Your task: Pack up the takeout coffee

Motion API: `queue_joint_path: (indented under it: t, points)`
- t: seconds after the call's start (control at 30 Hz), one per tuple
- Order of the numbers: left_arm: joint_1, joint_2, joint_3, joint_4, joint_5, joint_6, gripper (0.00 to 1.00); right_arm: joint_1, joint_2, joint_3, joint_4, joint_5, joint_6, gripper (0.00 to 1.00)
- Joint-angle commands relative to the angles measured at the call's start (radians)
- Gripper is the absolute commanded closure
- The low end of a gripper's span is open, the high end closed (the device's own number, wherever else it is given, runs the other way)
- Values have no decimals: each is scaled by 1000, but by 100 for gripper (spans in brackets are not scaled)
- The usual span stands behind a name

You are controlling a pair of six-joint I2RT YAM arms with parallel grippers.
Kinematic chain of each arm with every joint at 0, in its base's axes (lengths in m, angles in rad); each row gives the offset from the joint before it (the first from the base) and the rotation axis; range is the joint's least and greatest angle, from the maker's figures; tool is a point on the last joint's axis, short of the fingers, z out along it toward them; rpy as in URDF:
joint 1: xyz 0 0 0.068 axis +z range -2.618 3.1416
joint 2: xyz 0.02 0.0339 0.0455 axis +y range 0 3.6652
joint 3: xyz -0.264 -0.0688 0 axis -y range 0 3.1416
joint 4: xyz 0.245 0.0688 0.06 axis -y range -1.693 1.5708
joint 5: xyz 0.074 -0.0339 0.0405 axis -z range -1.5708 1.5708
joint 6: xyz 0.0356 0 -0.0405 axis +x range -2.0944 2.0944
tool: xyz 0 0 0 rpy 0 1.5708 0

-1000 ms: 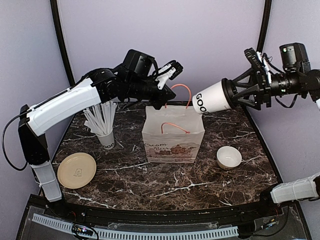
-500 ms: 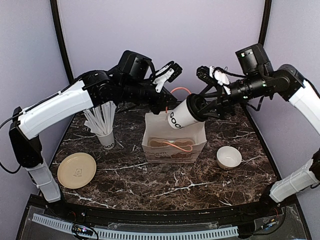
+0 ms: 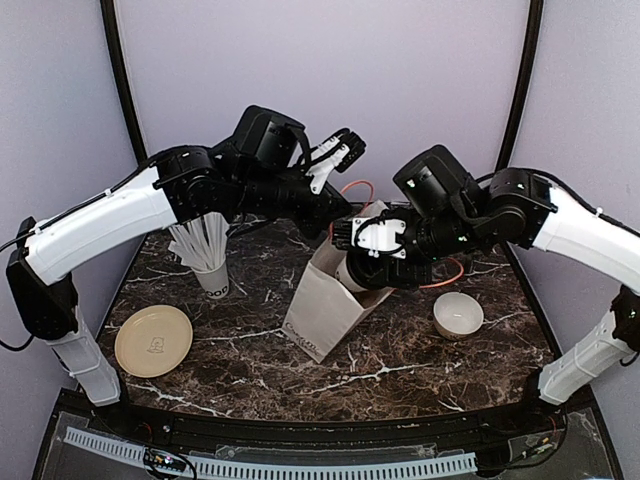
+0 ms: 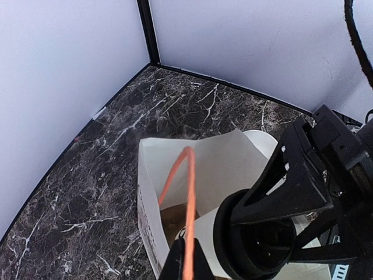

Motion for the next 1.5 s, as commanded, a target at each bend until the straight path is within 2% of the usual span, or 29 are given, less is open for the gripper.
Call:
queue_joint_path:
  t: [0.0, 0.23, 0.37, 0.57, 0.67, 0.93, 0.97, 1.07, 1.17, 1.3, 1.4, 1.47]
  points:
    - [-6, -37, -17, -2, -58, 35, 100, 4, -64, -28, 50, 93, -33, 49]
    - [0, -8, 12, 67, -91, 191, 100, -12, -60, -7, 91, 28, -76, 48]
    - [28, -12, -4, 129, -103, 251, 100, -30, -32, 46, 43, -79, -52, 48]
    - [58, -40, -83, 239, -66, 278, 100, 4, 40, 104, -31, -207, -19, 48]
    - [59, -38, -91, 241, -39, 274, 100, 39, 74, 131, -38, -253, 2, 48]
    - [59, -100, -221, 320, 66, 258, 99, 62, 138, 211, -29, -275, 29, 48]
    - [59, -116, -234, 329, 98, 247, 97, 62, 146, 221, -24, -274, 32, 48]
    - [59, -135, -264, 347, 135, 232, 83, 62, 182, 275, -28, -279, 48, 48]
    - [59, -148, -267, 338, 134, 219, 73, 63, 213, 314, -51, -266, 53, 48]
    - [57, -186, -284, 329, 110, 215, 58, 60, 173, 248, -31, -199, 45, 48]
    - [56, -242, -315, 350, 76, 211, 41, 58, 125, 185, -4, -123, 36, 48]
    - [55, -278, -340, 363, 41, 206, 37, 51, 107, 166, -1, -111, 36, 47]
